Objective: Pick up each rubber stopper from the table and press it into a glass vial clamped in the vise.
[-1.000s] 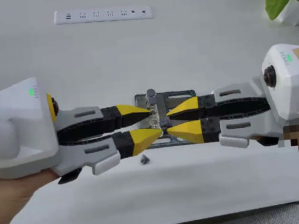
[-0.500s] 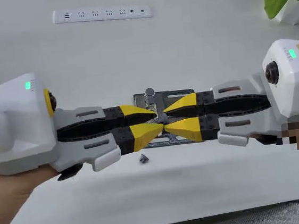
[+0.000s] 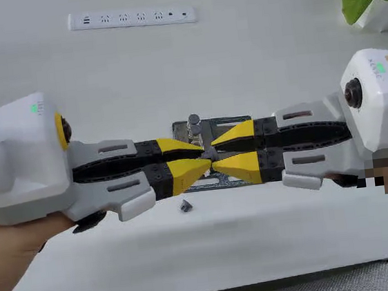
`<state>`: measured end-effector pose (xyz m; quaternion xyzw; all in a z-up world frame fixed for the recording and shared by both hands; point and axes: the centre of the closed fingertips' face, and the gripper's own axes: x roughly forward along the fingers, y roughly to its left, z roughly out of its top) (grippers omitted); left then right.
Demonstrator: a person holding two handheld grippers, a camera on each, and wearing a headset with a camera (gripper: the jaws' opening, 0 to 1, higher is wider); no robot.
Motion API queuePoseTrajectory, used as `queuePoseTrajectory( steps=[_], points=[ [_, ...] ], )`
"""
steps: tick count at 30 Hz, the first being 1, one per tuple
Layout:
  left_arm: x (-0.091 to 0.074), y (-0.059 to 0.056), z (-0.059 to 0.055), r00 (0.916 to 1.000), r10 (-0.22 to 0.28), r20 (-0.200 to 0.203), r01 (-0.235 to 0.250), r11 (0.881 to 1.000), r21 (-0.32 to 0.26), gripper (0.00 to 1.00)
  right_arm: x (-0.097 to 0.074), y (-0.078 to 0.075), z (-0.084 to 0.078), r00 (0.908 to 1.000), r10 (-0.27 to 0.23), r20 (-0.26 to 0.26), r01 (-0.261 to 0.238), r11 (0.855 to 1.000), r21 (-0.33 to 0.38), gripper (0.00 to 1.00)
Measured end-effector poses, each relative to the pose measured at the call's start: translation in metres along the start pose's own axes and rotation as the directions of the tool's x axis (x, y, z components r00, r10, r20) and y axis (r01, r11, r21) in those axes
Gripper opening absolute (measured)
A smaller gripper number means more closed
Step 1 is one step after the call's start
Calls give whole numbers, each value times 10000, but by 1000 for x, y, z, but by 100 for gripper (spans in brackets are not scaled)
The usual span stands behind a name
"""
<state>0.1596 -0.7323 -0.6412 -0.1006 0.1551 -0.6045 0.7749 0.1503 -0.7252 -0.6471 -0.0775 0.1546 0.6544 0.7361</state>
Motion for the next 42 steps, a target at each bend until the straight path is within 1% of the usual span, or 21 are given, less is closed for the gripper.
queuePoseTrajectory(
  steps=[6, 14, 21, 29, 35, 39, 40, 41, 42],
  points=[
    [-3, -3, 3, 9995, -322, 74, 324, 9993, -195, 4, -1, 4, 4, 9998, 183, 10, -183, 9998, 1, 7],
    [-7, -6, 6, 9980, -632, -1, 632, 9977, -231, 3, 0, 8, 8, 9988, 482, 16, -482, 9988, 23, 7],
    [-10, -10, 8, 9954, -956, 28, 956, 9944, -453, 3, 0, 13, 13, 9970, 774, 37, -774, 9970, -5, 7],
    [-12, -16, 10, 9909, -1347, 85, 1349, 9887, -647, 3, -2, 18, 16, 9943, 1062, 83, -1062, 9943, -13, 7],
    [-15, -21, 10, 9857, -1681, 127, 1686, 9822, -827, 3, -3, 23, 19, 9911, 1326, 97, -1326, 9912, -45, 7],
    [-16, -22, 9, 9835, -1807, 89, 1808, 9794, -896, 3, -2, 25, 19, 9896, 1435, 76, -1435, 9896, -47, 7],
    [-17, -23, 9, 9825, -1858, 105, 1860, 9781, -940, 3, -5, 23, 17, 9890, 1475, 94, -1475, 9890, -51, 7],
    [-17, -23, 9, 9820, -1887, 118, 1889, 9771, -976, 3, -14, 15, 10, 9886, 1503, 126, -1503, 9886, -47, 7],
    [-18, -24, 9, 9813, -1921, 133, 1925, 9762, -996, 3, -19, 12, 7, 9882, 1528, 124, -1527, 9882, -70, 7]
  ],
)
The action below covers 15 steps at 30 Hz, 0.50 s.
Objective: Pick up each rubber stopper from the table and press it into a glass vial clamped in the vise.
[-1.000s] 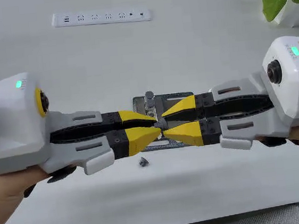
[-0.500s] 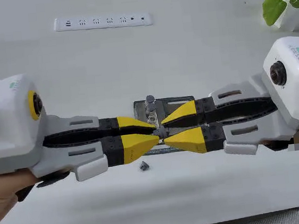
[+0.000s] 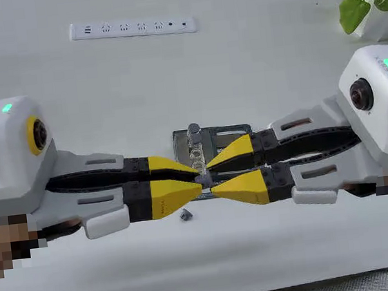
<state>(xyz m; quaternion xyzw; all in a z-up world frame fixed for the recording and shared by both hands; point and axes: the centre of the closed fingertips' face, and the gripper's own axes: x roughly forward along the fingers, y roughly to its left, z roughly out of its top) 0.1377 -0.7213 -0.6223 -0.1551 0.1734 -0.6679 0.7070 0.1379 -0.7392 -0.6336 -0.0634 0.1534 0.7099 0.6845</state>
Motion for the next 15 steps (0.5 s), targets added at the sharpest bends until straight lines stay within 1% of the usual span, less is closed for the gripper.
queuePoseTrajectory(
  steps=[3, 7, 15],
  points=[
    [-1, -1, 0, 10000, -69, 0, 69, 10000, 10, 3, 8, 5, 5, 10000, 61, -36, -61, 10000, -67, 7],
    [-2, -1, 1, 10000, -77, 56, 77, 10000, 26, 3, 13, 8, 9, 10000, 65, 9, -65, 10000, -38, 6],
    [-2, 1, -3, 10000, 93, 0, -93, 9995, 302, 3, 21, 10, 9, 9999, -68, -98, 69, 9999, 142, 6]
  ],
)
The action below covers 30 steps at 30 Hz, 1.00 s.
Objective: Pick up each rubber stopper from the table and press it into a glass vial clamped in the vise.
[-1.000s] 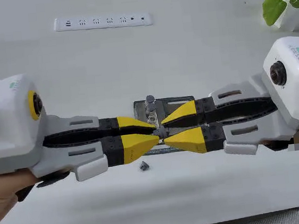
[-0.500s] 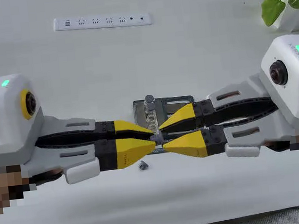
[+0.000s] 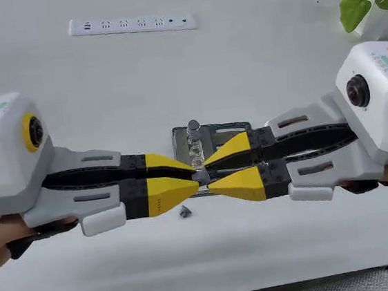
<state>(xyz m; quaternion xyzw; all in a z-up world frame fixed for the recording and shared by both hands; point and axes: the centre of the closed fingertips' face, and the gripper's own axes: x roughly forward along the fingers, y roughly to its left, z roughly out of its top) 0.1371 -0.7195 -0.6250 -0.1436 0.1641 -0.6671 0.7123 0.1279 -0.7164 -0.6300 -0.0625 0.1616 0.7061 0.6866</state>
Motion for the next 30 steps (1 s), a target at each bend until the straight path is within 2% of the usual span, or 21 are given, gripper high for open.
queuePoseTrajectory(
  steps=[8, 21, 25, 30],
  points=[
    [-1, 3, -5, 9998, 180, -56, -179, 9997, 149, 4, 6, 1, -1, 9997, -98, -215, 103, 9997, 232, 5],
    [-5, 9, -7, 9984, 571, -8, -570, 9967, 575, 4, 5, -5, -5, 9983, -225, -530, 250, 9986, 474, 5],
    [-11, 14, -10, 9965, 837, -33, -833, 9938, 737, 4, 0, -13, -9, 9960, -539, -710, 582, 9965, 598, 5],
    [-17, 20, -12, 9929, 1190, -51, -1180, 9886, 930, 12, -6, -27, -14, 9902, -966, -1008, 1042, 9919, 731, 5]
  ],
)
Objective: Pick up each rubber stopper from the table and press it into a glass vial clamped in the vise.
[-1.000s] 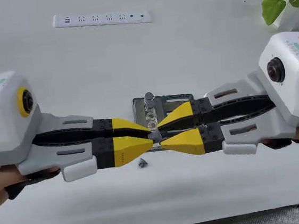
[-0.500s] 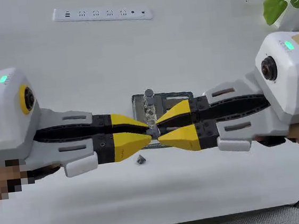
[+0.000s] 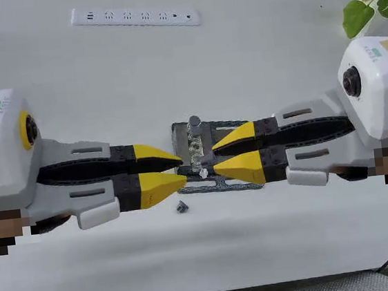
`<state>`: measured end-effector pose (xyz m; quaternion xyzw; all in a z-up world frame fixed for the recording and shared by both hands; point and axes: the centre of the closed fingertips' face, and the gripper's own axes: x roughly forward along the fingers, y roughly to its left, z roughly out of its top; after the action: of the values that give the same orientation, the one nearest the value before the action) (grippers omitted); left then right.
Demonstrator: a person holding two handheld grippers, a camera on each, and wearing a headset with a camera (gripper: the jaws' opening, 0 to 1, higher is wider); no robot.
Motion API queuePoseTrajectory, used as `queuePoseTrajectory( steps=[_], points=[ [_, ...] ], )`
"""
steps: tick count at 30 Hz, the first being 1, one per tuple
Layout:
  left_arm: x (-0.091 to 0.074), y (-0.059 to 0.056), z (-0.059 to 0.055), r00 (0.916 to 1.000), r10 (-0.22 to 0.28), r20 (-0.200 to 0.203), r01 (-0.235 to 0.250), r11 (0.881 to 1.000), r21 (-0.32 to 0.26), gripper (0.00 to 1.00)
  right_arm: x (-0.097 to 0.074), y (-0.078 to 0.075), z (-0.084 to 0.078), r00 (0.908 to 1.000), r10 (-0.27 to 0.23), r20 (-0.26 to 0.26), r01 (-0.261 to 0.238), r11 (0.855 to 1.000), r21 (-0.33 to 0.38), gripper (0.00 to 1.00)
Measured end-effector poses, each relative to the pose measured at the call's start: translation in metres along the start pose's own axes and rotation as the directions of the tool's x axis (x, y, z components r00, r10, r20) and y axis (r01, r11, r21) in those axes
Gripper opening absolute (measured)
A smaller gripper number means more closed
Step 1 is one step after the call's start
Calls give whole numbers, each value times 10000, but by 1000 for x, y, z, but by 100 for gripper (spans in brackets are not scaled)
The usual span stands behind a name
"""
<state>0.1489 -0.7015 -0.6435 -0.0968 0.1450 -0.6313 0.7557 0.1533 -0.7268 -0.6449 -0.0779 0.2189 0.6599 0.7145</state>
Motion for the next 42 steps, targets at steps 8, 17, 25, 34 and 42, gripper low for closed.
queuePoseTrajectory(
  steps=[8, 17, 25, 34, 42],
  points=[
    [-3, 13, -12, 9972, 641, -383, -625, 9971, 436, 25, 2, -15, -6, 9977, -426, -522, 432, 9990, 102, 5],
    [-8, 30, -21, 9897, 1331, -529, -1293, 9892, 696, 46, 8, -35, -9, 9869, -946, -1310, 973, 9952, 142, 5],
    [-11, 44, -35, 9802, 1777, -869, -1700, 9814, 897, 59, 14, -56, -19, 9697, -1178, -2142, 1236, 9922, 142, 6],
    [-11, 56, -51, 9701, 2117, -1190, -1942, 9705, 1433, 73, 18, -82, -38, 9285, -1528, -3386, 1680, 9857, 160, 6],
    [-11, 61, -65, 9625, 2304, -1429, -2024, 9613, 1868, 85, 28, -94, -51, 8848, -1541, -4397, 1664, 9860, -106, 6]
  ],
)
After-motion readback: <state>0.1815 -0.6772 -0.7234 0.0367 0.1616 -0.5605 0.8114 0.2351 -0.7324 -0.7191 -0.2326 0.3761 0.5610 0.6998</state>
